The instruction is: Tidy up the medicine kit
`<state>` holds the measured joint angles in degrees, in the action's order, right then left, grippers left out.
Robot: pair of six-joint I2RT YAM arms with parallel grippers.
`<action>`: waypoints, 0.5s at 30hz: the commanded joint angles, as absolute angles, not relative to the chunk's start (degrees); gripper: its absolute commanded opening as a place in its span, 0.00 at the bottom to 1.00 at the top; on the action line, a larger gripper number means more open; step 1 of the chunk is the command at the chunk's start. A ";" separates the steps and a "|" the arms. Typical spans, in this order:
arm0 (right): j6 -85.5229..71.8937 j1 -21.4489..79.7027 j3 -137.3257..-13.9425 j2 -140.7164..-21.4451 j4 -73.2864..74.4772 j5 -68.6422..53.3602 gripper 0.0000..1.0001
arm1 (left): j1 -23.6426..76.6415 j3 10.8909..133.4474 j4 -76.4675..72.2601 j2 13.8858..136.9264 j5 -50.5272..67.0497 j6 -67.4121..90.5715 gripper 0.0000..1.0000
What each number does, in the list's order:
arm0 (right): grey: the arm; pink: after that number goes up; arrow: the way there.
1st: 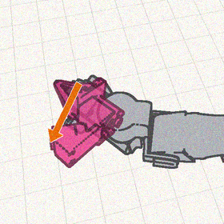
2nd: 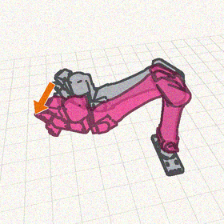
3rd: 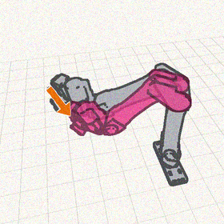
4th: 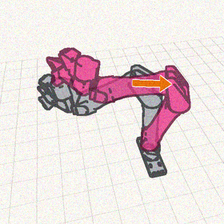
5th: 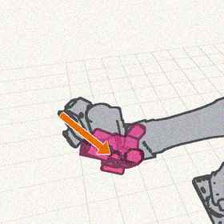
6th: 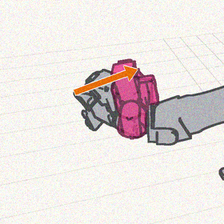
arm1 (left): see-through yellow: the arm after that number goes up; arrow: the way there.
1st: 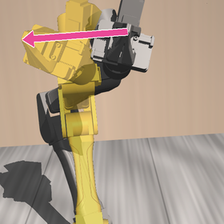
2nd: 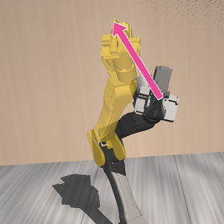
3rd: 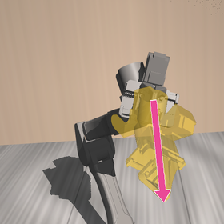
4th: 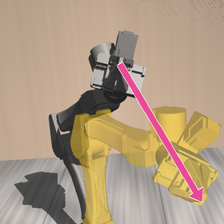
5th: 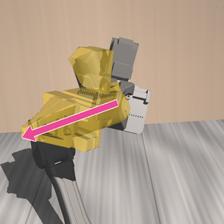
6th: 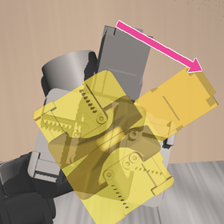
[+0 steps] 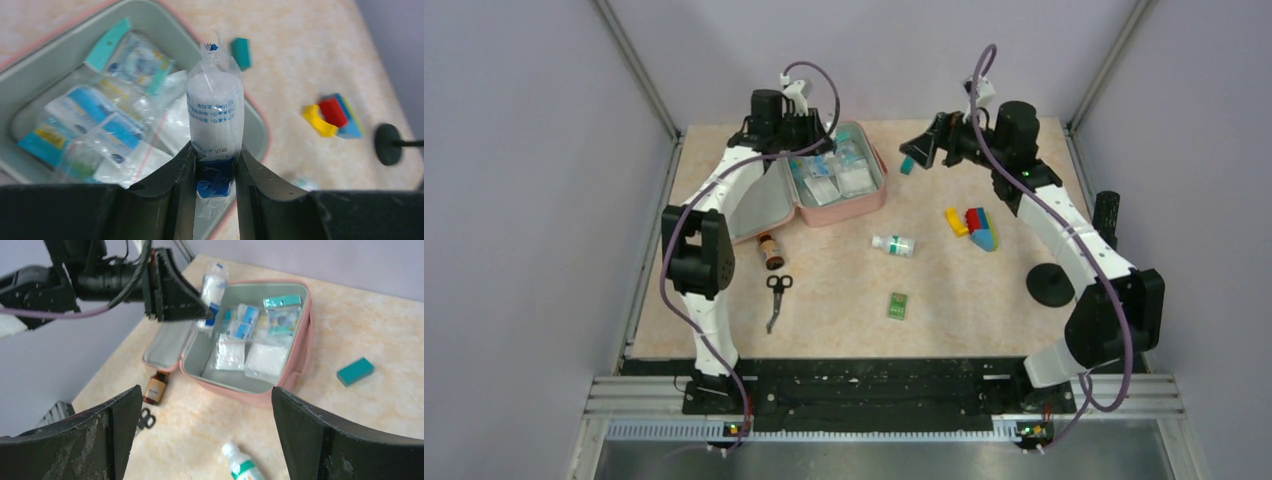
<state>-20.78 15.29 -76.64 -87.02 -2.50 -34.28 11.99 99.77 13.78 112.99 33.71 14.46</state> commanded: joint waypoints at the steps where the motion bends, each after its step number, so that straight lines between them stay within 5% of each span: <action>1: -13.17 15.53 -73.71 -83.08 4.43 -30.79 0.99 | 12.22 106.32 17.45 117.59 14.69 12.34 0.21; 15: -5.47 15.48 -71.83 -81.35 14.40 -25.04 0.99 | 12.91 112.20 11.89 130.03 5.58 26.31 0.25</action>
<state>-8.75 15.27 -71.24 -84.05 11.66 -26.44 12.32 109.01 16.14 127.35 9.47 21.43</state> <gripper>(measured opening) 0.985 0.345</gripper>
